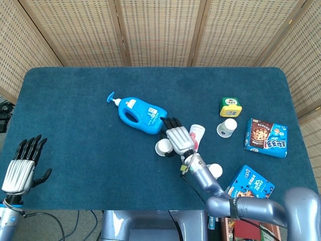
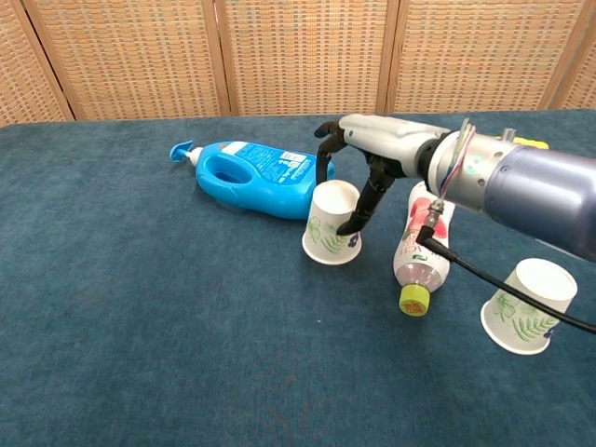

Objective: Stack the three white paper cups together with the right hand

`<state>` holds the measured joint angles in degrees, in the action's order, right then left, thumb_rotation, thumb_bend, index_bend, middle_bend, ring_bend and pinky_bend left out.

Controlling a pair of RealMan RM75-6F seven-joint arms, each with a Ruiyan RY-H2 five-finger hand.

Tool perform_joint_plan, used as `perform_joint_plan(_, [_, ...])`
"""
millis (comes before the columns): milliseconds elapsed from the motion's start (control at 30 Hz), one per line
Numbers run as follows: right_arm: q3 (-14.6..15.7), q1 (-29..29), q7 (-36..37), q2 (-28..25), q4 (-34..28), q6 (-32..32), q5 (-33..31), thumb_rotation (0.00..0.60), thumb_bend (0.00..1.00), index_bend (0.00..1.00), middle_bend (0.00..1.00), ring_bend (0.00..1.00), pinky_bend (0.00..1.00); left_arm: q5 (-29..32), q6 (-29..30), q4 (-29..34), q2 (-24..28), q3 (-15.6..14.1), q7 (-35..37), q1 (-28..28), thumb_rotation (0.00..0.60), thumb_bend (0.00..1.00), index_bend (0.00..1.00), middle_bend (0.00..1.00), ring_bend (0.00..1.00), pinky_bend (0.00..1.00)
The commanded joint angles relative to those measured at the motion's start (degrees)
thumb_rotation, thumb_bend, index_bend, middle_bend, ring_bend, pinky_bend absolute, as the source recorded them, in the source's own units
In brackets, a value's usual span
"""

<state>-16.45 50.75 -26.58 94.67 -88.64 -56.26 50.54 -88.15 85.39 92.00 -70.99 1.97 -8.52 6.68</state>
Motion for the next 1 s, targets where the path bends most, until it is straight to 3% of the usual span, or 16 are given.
perform_joint_plan(33, [-1.46,0.73,-2.43,-2.57,-3.02,-1.32,-0.91,0.600,0.16,0.49,0.11,0.00,0.06,-0.10,0.09,0.08,0.02,0.01,-0.06,0.02,0.600,0.32,0.00,0.00,0.00,0.00])
perform_joint_plan(333, [-3.33,-0.11,-6.96,-10.61,-12.24,-5.41,-4.44,0.600,0.16,0.49,0.10,0.00,0.06,-0.41,0.45,0.21,0.15,-0.17,0.15,-0.15,0.600,0.31,0.00,0.00,0.00,0.00])
perform_joint_plan(533, [-3.41,-3.85,-6.34,-18.06,-19.94,-9.12,-5.39,0.600,0.16,0.49,0.10,0.00,0.06,-1.19,0.52,0.51,0.06,-0.58,-0.32,-0.10,0.600,0.31,0.00,0.00,0.00,0.00])
perform_joint_plan(767, [-0.57,-10.08,-2.87,-26.11,-25.90,-11.98,-4.15,0.600,0.16,0.49,0.10,0.00,0.06,-2.03,0.86,1.04,-0.03,-0.98,-0.89,-0.21,0.600,0.32,0.00,0.00,0.00,0.00])
perform_joint_plan(1000, [3.60,-15.76,1.83,-30.19,-28.67,-13.57,-0.23,0.600,0.16,0.49,0.10,0.00,0.06,-2.07,1.19,1.17,0.09,-0.99,-0.85,-0.39,0.600,0.32,0.00,0.00,0.00,0.00])
